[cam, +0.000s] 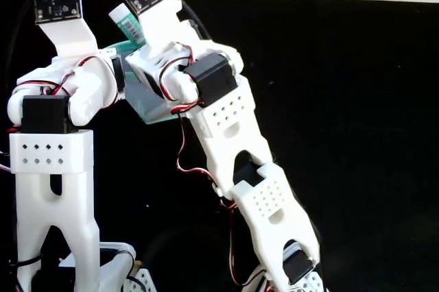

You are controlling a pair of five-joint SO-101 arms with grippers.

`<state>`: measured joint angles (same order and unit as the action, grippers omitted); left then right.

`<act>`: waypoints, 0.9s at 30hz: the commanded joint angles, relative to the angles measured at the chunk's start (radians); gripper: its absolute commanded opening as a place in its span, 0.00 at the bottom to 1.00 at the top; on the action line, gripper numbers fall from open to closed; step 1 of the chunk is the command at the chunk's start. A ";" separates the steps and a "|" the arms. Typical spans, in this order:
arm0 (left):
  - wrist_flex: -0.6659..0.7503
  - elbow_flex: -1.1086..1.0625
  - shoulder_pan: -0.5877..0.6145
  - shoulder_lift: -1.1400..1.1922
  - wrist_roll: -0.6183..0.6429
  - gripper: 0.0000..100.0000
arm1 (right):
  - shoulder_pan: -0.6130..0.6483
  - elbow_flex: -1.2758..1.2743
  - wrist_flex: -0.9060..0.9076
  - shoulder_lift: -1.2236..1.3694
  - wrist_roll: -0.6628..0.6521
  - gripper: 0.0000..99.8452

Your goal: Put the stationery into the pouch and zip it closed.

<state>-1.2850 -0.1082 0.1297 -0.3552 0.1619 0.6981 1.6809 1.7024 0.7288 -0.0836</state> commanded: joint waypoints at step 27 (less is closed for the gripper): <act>0.002 -0.047 0.007 0.016 -0.005 0.01 | 0.033 0.087 0.058 -0.194 -0.002 0.34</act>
<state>-1.2850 -0.1128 0.1312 -0.3552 0.1619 0.7211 1.6794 1.7484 0.5907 -0.0836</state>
